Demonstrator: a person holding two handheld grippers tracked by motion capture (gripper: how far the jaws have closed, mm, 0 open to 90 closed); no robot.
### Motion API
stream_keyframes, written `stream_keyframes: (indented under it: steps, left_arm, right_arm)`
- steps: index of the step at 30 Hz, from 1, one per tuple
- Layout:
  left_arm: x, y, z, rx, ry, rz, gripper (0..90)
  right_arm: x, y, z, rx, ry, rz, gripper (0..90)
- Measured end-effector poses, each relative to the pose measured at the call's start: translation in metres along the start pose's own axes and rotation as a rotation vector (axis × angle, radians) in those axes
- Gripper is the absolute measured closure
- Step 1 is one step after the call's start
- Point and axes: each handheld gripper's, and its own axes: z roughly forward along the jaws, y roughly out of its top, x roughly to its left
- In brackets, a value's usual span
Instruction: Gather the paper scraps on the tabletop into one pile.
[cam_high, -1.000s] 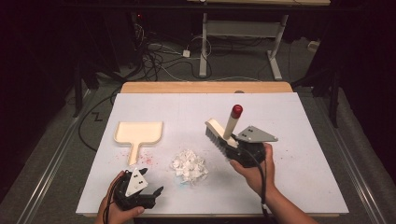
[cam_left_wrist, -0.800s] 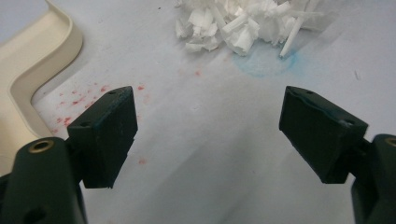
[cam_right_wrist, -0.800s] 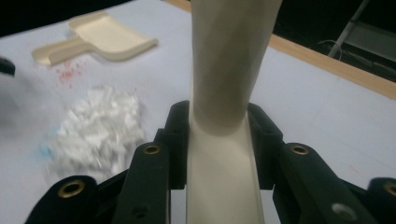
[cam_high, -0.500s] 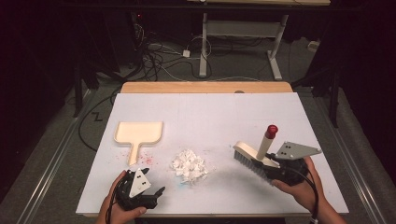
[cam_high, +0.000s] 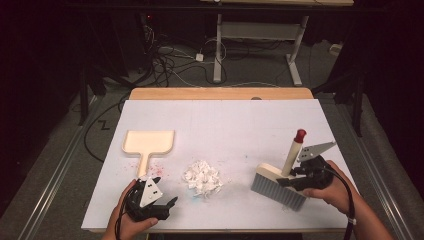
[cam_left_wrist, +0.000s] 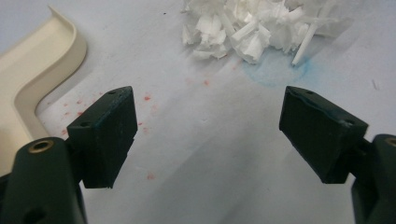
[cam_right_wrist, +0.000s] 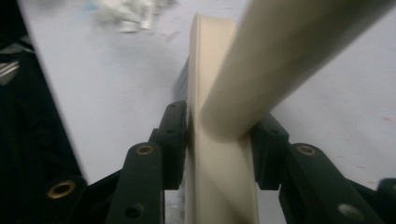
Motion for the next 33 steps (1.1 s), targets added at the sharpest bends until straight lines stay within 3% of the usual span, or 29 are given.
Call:
stream_keyframes:
  steps: [3, 7, 9, 10, 11, 12, 14, 15, 17, 20, 23, 25, 28, 31, 33]
  left_arm:
    - [-0.002, 0.001, 0.003, 0.01, -0.004, 0.009, 18.4]
    - [-0.004, 0.002, 0.005, 0.018, -0.006, 0.016, 18.4]
    - [-0.004, 0.002, 0.005, 0.021, -0.007, 0.018, 18.4]
    - [-0.004, 0.002, 0.005, 0.02, -0.008, 0.017, 18.4]
    - [-0.004, 0.002, 0.005, 0.019, -0.01, 0.015, 18.4]
    - [-0.004, 0.002, 0.005, 0.022, -0.009, 0.018, 18.4]
    - [-0.005, 0.002, 0.006, 0.027, -0.008, 0.021, 18.4]
    - [-0.005, 0.002, 0.006, 0.028, -0.008, 0.022, 18.4]
    - [-0.005, 0.002, 0.006, 0.027, -0.008, 0.025, 18.4]
    - [-0.005, 0.001, 0.004, 0.026, -0.002, 0.027, 18.4]
    - [-0.004, 0.0, 0.001, 0.007, 0.007, 0.018, 18.4]
    - [-0.005, 0.0, -0.002, -0.008, 0.011, 0.017, 17.9]
    - [-0.006, 0.0, -0.004, -0.025, 0.035, 0.028, 17.7]
    - [-0.008, 0.0, -0.007, -0.046, 0.049, 0.04, 17.3]
    - [-0.009, 0.0, -0.009, -0.053, 0.059, 0.049, 17.1]
  right_arm:
    - [-0.017, 0.003, 0.01, 0.042, -0.026, 0.026, 54.9]
    - [-0.029, 0.008, 0.021, 0.06, -0.056, 0.013, 49.0]
    - [-0.03, 0.014, 0.024, 0.065, -0.108, -0.019, 46.6]
    - [-0.031, 0.018, 0.026, 0.075, -0.166, -0.043, 48.1]
    - [-0.031, 0.021, 0.026, 0.07, -0.193, -0.057, 47.8]
    - [-0.032, 0.024, 0.025, 0.041, -0.197, -0.062, 48.3]
    - [-0.035, 0.03, 0.026, -0.027, -0.142, -0.051, 48.9]
    - [-0.036, 0.033, 0.029, -0.022, -0.152, -0.047, 48.8]
    - [-0.035, 0.036, 0.035, -0.018, -0.208, -0.057, 49.0]
    - [-0.032, 0.034, 0.033, -0.085, -0.226, -0.054, 47.1]
    - [-0.025, 0.026, 0.022, -0.167, -0.293, -0.071, 45.9]
    - [-0.018, 0.016, 0.011, -0.251, -0.335, -0.09, 43.4]
    - [-0.007, 0.001, -0.005, -0.352, -0.387, -0.076, 35.6]
    - [0.009, -0.019, -0.015, -0.409, -0.486, -0.079, 29.5]
    - [0.019, -0.034, -0.017, -0.437, -0.513, -0.074, 27.4]
